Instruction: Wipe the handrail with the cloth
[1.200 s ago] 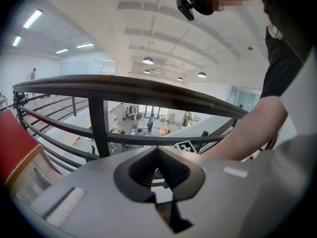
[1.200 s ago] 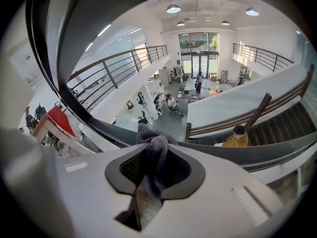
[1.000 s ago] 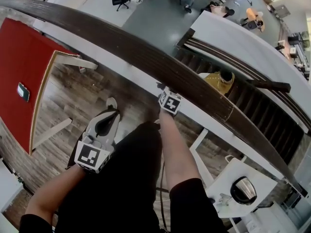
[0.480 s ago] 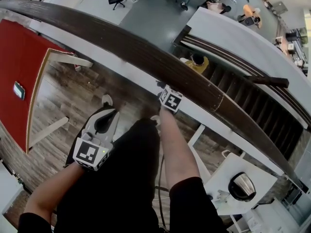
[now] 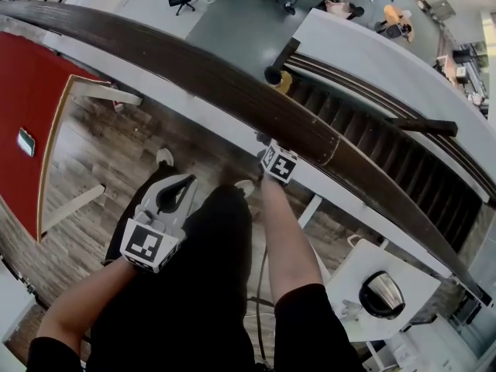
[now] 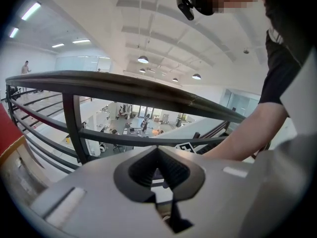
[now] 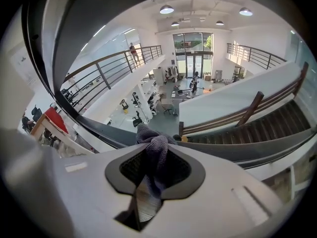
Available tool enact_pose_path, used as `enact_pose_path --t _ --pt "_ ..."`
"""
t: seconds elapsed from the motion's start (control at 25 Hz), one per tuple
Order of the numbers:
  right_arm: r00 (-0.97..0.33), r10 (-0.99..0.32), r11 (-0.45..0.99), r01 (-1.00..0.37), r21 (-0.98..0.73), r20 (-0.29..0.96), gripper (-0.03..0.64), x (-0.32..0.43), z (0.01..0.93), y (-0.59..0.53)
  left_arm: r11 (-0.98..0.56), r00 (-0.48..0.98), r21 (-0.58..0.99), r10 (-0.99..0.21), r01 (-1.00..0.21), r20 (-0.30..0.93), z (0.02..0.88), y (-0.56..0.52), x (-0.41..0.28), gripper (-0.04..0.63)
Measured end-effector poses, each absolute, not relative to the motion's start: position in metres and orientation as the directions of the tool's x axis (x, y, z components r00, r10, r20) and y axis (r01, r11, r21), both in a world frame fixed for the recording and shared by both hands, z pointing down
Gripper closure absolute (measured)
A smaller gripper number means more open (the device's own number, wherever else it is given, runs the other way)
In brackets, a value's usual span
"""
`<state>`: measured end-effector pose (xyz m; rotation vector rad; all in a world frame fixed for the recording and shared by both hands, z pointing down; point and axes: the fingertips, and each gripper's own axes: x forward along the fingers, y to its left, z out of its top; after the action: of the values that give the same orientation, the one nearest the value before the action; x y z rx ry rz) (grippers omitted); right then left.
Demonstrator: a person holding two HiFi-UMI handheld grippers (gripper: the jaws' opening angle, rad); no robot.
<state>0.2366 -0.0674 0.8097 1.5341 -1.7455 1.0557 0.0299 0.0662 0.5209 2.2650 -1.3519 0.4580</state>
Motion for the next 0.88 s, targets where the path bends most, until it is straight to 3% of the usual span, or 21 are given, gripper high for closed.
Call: enact_pose_path --t 0.88 --pt "-0.169 -0.518 0.018 -0.982 -0.187 0.838 0.549 0.290 0.808 -0.052 -0.514 0.570 0.259 -0.659 -0.818 0.491 0.517 0.067 0.084 0.597"
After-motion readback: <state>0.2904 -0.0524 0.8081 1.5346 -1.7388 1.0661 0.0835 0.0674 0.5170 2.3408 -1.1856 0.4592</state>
